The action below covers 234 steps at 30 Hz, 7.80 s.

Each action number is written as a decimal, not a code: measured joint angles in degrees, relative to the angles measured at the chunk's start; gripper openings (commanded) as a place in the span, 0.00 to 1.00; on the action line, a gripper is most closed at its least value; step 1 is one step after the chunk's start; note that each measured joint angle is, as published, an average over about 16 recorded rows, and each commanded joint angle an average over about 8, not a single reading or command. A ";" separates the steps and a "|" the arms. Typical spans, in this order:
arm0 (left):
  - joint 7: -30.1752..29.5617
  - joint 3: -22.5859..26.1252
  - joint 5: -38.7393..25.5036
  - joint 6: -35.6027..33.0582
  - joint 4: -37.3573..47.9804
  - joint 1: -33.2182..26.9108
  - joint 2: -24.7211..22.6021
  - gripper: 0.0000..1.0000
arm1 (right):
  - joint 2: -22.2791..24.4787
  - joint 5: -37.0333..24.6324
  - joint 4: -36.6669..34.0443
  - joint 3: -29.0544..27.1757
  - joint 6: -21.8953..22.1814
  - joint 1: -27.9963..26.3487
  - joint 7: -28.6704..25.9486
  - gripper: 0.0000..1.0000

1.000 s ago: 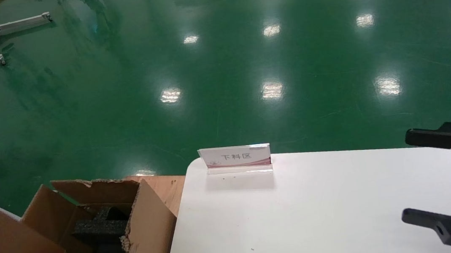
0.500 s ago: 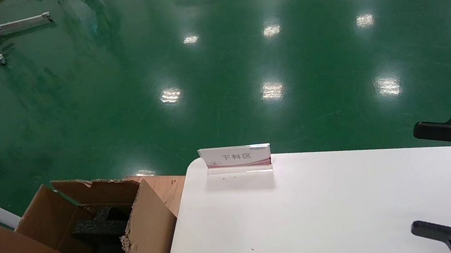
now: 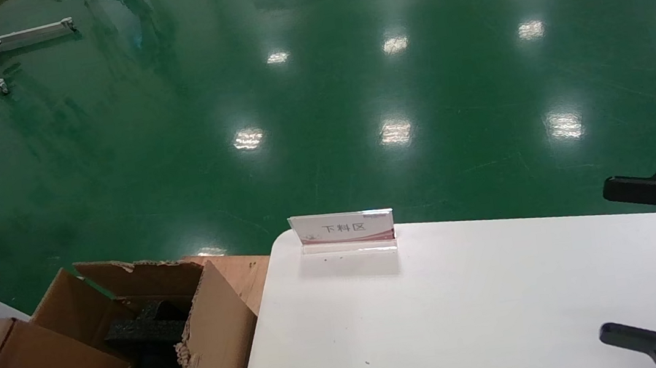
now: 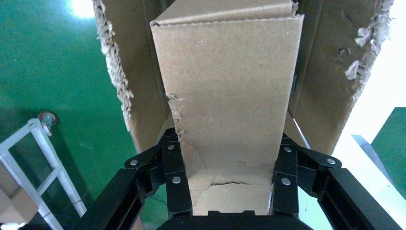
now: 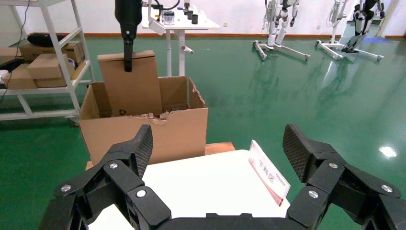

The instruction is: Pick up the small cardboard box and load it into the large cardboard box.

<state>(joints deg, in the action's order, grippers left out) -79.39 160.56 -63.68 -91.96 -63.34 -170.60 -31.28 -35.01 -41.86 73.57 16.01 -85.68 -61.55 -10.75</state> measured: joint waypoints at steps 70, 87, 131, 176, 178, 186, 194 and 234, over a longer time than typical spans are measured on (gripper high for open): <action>1.82 -6.73 -1.52 13.45 19.66 33.35 -7.42 0.00 | 0.00 0.00 0.00 0.00 0.00 0.00 0.00 1.00; 2.53 -8.25 0.25 13.58 23.57 40.97 -9.46 0.00 | 0.00 0.00 0.00 0.00 0.00 0.00 0.00 1.00; 2.31 -9.27 2.61 11.93 29.93 49.51 -13.30 1.00 | 0.01 0.01 -0.01 0.00 0.02 0.01 0.00 1.00; 40.48 -24.68 10.80 9.34 20.35 31.61 3.76 1.00 | 0.01 0.01 -0.01 0.00 0.02 0.01 0.00 1.00; 44.03 -26.05 11.90 8.74 19.34 30.67 5.77 1.00 | 0.01 0.01 -0.01 0.00 0.02 0.01 0.00 1.00; 55.28 -30.34 15.31 6.73 16.00 28.62 12.04 1.00 | 0.01 0.01 -0.01 0.00 0.02 0.01 0.00 1.00; 59.34 -33.32 16.41 6.03 14.47 29.18 13.85 1.00 | 0.01 0.01 -0.01 0.00 0.02 0.01 0.00 1.00; 60.95 -62.42 17.60 6.35 8.29 50.34 8.58 1.00 | 0.01 0.01 -0.01 0.00 0.02 0.01 0.00 1.00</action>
<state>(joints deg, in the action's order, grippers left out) -18.43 98.14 -46.08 -85.60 -55.06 -120.26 -22.70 -35.00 -41.85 73.55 16.01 -85.67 -61.54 -10.75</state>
